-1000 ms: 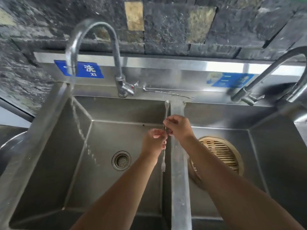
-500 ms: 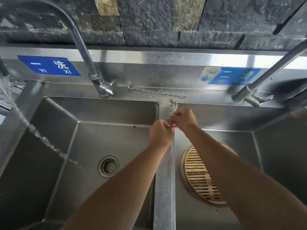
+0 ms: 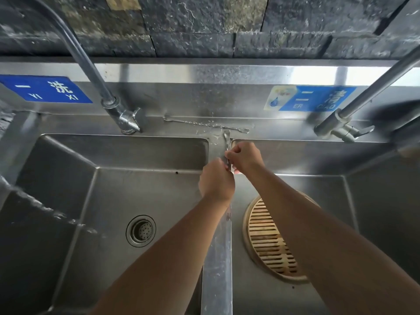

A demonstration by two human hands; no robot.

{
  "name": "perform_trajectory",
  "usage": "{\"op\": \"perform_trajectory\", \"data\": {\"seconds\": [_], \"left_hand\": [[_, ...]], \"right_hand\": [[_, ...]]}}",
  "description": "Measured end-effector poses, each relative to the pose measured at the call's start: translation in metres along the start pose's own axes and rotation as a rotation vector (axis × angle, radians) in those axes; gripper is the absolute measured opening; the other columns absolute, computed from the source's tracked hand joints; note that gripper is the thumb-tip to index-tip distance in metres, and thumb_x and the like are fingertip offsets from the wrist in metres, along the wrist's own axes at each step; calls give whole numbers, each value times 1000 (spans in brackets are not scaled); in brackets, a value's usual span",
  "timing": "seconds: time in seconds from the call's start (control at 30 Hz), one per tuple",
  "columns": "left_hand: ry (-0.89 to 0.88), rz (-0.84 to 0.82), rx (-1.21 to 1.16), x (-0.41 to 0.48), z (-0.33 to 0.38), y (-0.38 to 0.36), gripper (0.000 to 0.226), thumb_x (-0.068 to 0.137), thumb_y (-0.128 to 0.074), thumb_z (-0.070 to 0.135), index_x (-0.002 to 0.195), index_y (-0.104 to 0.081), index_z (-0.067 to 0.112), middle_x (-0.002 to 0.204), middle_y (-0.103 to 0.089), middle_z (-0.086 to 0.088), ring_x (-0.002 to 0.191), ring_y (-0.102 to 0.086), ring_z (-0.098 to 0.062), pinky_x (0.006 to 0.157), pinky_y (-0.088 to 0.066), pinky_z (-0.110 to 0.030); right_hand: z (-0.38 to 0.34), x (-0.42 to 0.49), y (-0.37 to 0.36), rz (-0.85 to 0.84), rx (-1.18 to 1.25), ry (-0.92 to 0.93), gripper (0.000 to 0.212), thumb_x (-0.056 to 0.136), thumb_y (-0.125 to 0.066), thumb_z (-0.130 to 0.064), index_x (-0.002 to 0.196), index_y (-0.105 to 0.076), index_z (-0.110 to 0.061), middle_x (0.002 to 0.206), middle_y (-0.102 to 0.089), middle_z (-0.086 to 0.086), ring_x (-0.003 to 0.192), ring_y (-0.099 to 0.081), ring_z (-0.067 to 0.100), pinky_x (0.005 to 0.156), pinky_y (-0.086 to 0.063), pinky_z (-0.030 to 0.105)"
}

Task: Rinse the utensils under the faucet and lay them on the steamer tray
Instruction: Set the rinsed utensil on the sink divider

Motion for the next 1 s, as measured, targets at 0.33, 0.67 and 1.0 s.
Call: {"op": "perform_trajectory", "data": {"seconds": [0.33,0.67,1.0], "left_hand": [[-13,39,5,1,-3,-3,16,90,-46,13,85,-61,12,87,-67,-5,82,-61,-31,67,-50,-39],[-36,92,-9,-2,-8,0,16,93,-50,15,85,-64,17,84,-67,2,72,-54,-17,52,-29,-26],[21,-44,-278,1,-17,4,14,84,-68,28,90,-65,16,83,-71,-2,78,-68,-26,69,-57,-41]], "right_hand": [[9,1,-1,-6,64,-8,24,82,-70,-21,78,-63,2,67,-71,14,48,-65,19,66,-62,49],[7,-5,1,14,77,14,20,84,-71,-22,76,-63,-5,63,-66,3,46,-61,16,55,-58,34],[12,-5,7,12,138,22,19,85,-73,-22,77,-62,-9,62,-66,2,43,-60,14,50,-53,30]]}}
Point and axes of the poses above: each hand's wrist, its own x-axis towards the middle knuckle, its own y-axis out of the back of the hand, z = x × y, the point moved 7 cm from there along x, towards the middle knuckle
